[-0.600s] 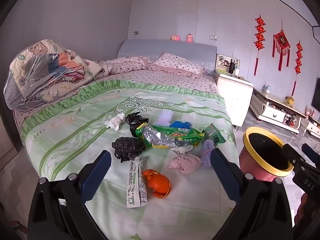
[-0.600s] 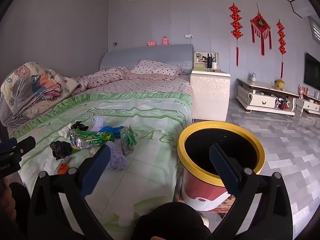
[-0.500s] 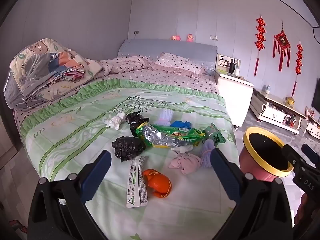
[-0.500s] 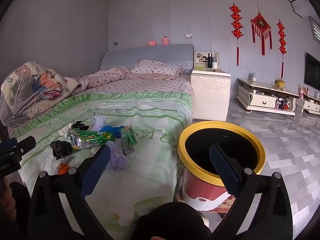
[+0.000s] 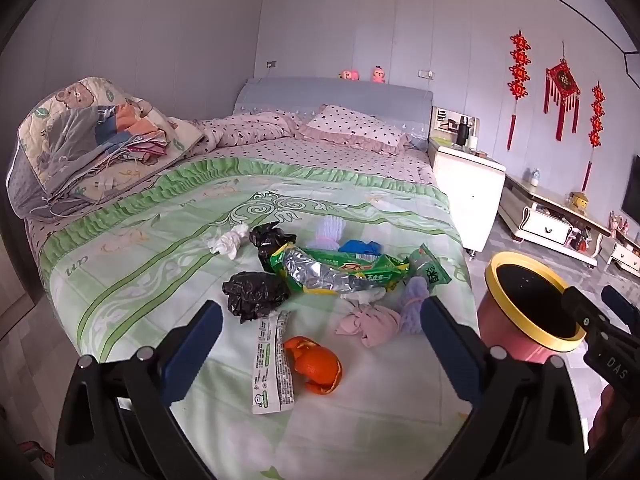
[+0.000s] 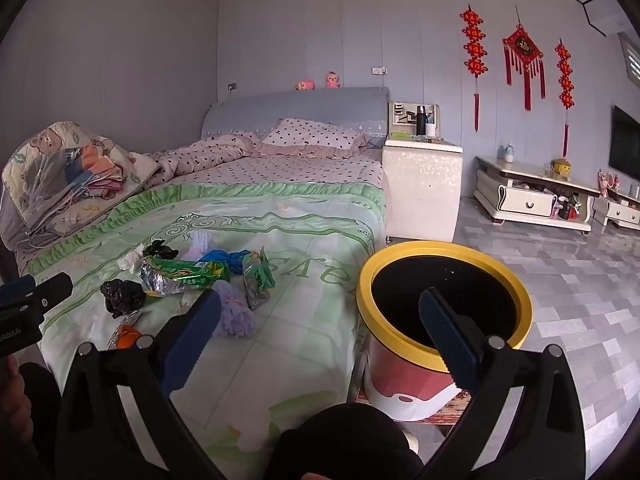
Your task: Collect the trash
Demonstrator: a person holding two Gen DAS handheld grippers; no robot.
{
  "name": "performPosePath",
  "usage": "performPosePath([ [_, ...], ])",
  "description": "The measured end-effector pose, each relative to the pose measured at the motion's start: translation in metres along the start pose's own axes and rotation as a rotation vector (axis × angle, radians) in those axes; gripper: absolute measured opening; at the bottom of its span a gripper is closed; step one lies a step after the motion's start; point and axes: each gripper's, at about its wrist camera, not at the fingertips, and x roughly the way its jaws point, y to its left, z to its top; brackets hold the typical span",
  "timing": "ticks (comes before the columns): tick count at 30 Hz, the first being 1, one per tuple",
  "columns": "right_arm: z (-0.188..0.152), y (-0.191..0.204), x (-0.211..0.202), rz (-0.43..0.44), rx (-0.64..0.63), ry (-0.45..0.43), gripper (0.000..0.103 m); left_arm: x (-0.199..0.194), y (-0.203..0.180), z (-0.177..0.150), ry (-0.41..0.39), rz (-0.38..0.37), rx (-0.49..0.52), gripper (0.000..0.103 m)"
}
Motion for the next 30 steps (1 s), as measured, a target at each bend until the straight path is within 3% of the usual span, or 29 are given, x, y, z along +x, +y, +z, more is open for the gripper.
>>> performPosePath([
  [30, -0.0017, 0.001, 0.0021, 0.0, 0.0, 0.005, 0.095, 0.0015, -0.0039, -0.0052, 0.001, -0.006, 0.007, 0.096],
])
